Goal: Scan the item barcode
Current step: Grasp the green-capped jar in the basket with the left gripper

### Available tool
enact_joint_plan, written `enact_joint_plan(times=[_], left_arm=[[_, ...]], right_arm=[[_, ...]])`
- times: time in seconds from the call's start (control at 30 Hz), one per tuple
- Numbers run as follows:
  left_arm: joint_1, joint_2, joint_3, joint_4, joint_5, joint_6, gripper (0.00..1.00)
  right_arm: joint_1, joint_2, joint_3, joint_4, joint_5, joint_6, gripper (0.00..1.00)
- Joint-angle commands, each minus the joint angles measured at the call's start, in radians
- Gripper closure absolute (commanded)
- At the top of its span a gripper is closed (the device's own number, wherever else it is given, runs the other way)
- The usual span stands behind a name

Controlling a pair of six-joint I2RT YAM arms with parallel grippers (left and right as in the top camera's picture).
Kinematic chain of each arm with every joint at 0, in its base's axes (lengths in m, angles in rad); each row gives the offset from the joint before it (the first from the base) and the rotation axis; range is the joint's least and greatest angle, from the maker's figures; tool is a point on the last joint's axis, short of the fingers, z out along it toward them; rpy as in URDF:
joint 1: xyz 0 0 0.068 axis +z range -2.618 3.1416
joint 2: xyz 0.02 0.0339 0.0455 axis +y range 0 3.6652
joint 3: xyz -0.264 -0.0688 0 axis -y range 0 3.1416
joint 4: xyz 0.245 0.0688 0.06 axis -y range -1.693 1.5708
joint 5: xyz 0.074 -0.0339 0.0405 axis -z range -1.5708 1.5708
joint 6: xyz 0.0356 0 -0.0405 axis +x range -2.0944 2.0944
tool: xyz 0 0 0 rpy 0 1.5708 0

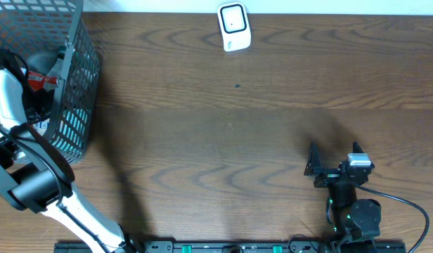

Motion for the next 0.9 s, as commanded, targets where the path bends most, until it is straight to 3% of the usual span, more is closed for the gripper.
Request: enact_joint_plan(times=[0.0, 0.5, 0.63, 0.77, 0.87], left_arm=[[0.005, 0.013, -0.043, 0.034, -0.005, 0.013, 0.01], [0.005, 0.011, -0.07, 0.062, 0.021, 0.013, 0.11], [0.005, 0.01, -0.067, 0.063, 0.021, 0.013, 0.23], [0.005, 0.01, -0.067, 0.064, 0.021, 0.013, 0.14], [0.005, 0.01, -0.068, 0.058, 0.021, 0.013, 0.13]], right_arm=[[-0.012, -0.005, -0.001, -0.003, 0.012, -0.005, 0.01], [-0.012, -0.005, -0.001, -0.003, 0.012, -0.005, 0.01], [-0.012, -0.005, -0.001, -0.003, 0.012, -0.004, 0.01], [-0.012, -0.005, -0.001, -0.003, 0.012, -0.005, 0.01], [-0.012, -0.005, -0.001, -0.003, 0.012, -0.005, 0.01]])
